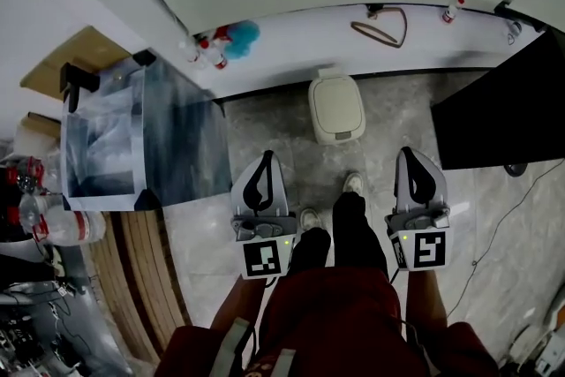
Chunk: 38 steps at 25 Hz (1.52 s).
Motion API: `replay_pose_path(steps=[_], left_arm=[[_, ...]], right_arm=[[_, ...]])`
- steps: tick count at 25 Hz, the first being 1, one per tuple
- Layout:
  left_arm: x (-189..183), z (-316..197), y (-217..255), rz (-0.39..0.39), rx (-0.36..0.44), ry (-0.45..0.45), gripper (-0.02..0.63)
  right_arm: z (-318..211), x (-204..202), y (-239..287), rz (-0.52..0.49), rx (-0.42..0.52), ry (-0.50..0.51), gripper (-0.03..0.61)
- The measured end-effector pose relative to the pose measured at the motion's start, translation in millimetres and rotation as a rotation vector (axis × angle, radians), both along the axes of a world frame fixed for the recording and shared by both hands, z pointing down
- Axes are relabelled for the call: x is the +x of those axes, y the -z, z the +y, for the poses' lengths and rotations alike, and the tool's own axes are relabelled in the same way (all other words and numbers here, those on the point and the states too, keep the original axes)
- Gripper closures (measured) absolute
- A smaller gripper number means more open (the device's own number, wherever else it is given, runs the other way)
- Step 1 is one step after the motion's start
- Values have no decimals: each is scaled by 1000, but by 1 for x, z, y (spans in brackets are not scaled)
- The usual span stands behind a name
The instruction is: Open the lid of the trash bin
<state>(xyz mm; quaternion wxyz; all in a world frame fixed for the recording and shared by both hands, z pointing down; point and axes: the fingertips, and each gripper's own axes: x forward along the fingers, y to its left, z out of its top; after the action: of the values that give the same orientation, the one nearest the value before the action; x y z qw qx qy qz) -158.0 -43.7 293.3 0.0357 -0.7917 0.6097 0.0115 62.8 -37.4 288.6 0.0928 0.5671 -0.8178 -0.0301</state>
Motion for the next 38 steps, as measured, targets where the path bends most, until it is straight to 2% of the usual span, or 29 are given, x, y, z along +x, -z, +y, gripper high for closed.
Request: replay_pose_path(steps=[11, 16, 24, 29, 33, 38], left_arm=[[16, -37, -64, -12, -54, 43, 609], [24, -46, -106, -14, -121, 41, 609], [45, -63, -172, -26, -210, 32, 607], [57, -67, -219, -58, -274, 6, 607], [67, -66, -269, -57, -358, 2, 607], [74, -68, -312, -43, -428, -4, 607]], right_arm=[[-45, 7, -91, 9, -121, 43, 578], [-57, 2, -138, 16, -212, 71, 580], [-73, -3, -209, 46, -304, 129, 578], [-76, -3, -261, 75, -391, 157, 578], [-78, -1, -308, 104, -445, 176, 578], [-75, -2, -358, 142, -509, 212, 579]])
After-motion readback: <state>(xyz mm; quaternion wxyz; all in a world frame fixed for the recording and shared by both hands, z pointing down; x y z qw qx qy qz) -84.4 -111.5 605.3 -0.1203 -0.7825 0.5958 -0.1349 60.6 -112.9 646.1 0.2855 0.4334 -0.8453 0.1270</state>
